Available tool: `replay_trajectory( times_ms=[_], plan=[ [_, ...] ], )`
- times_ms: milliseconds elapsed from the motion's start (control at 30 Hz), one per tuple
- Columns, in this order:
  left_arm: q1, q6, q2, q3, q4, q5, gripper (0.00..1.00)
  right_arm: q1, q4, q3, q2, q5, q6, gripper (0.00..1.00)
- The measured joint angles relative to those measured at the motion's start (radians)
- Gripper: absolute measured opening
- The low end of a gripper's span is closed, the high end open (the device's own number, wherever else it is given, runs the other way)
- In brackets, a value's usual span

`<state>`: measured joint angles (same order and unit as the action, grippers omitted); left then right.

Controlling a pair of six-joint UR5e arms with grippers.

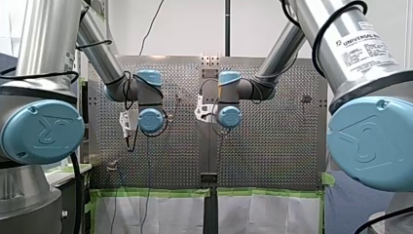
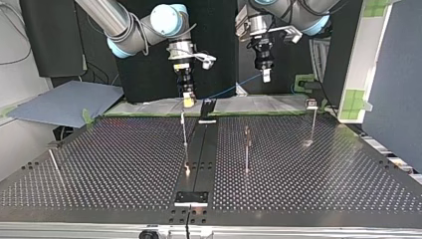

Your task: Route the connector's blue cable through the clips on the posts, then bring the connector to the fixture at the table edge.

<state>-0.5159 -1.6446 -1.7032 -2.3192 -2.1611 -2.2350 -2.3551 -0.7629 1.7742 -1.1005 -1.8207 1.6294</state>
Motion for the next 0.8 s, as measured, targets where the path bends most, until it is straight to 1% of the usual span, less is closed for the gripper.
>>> replay_trajectory(
  times_ms=[233, 400, 533, 633, 800],
  plan=[
    [0.026, -0.001, 0.000, 0.026, -0.020, 0.023, 0.00, 0.008, 0.017, -0.006, -0.017, 0.027, 0.000, 0.00],
    [0.047, -0.002, 0.000, 0.062, -0.057, 0.034, 0.00, 0.015, 0.025, -0.014, -0.018, 0.056, 0.001, 0.00],
    [0.065, -0.002, 0.000, 0.084, -0.084, 0.036, 0.00, 0.021, 0.043, -0.029, -0.019, 0.074, 0.003, 0.00],
    [0.080, -0.002, 0.000, 0.095, -0.095, 0.042, 0.00, 0.027, 0.057, -0.042, -0.019, 0.084, 0.004, 0.00],
    [0.103, -0.003, -0.001, 0.116, -0.109, 0.065, 0.00, 0.043, 0.067, -0.062, -0.019, 0.102, 0.005, 0.00]
  ],
)
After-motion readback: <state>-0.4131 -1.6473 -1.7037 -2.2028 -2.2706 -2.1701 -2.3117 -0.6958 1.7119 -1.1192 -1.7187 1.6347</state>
